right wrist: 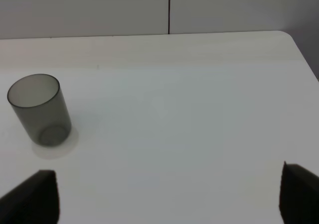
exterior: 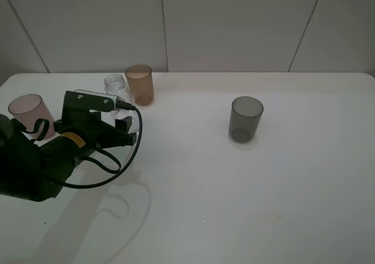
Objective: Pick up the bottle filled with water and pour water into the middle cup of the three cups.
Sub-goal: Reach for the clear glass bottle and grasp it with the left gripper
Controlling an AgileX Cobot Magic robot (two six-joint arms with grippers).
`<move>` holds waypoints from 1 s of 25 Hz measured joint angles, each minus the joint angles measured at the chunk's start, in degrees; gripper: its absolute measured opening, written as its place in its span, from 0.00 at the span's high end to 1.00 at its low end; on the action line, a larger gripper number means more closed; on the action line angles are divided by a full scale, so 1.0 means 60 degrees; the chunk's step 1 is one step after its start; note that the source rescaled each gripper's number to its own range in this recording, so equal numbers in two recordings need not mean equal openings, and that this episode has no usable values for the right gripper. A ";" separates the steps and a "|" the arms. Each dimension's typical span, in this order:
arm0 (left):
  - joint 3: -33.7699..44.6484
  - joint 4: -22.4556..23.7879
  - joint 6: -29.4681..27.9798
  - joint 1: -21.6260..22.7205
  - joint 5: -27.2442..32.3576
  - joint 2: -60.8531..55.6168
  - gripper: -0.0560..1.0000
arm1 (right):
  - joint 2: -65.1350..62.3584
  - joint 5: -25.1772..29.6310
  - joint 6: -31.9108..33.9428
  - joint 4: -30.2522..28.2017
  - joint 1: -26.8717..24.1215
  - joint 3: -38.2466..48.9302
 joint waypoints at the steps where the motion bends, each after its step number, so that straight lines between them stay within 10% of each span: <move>1: -0.0090 0.0000 0.0000 0.0000 0.0000 0.0061 0.44 | 0.0000 0.0000 0.0000 0.0000 0.0000 0.0000; 25: -0.0976 -0.0437 0.0945 -0.0007 -0.0019 0.0844 0.44 | 0.0000 0.0000 0.0000 0.0000 0.0000 0.0000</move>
